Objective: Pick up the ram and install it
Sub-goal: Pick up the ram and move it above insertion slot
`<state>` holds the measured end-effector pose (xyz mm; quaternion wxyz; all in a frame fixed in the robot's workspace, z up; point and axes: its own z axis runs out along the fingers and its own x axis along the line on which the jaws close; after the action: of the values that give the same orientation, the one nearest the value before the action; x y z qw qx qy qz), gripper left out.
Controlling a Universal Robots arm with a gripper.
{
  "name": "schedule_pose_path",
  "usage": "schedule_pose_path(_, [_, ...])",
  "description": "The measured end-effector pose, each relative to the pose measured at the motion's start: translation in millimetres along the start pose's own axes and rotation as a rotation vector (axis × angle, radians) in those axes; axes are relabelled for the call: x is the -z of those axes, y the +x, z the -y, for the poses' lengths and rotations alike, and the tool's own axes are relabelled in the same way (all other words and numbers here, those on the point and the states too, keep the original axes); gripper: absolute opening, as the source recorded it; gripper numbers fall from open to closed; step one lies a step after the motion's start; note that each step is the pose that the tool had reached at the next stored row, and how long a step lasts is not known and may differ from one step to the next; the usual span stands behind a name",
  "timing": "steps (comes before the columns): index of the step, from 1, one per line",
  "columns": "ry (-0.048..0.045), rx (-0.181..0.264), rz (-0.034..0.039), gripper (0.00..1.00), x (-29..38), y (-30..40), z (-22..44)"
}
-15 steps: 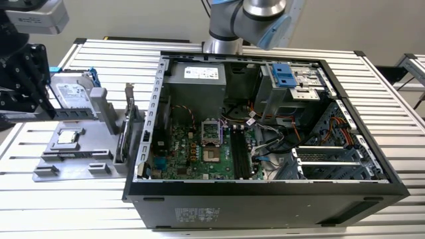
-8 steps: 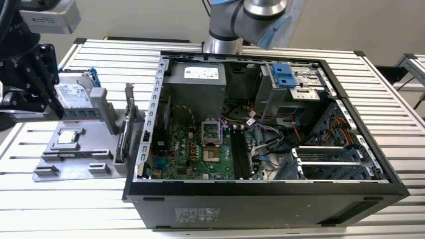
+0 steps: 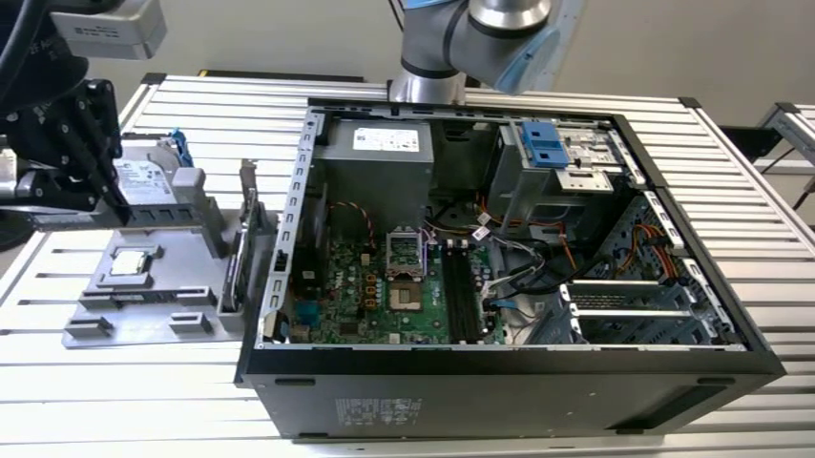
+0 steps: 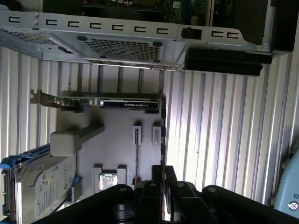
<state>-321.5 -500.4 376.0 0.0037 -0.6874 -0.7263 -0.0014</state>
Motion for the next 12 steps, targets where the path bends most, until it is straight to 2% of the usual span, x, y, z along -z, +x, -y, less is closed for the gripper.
schedule_pose_path(12, [0.0000,0.000,0.0000,0.00,3.8,-0.8,-14.8])
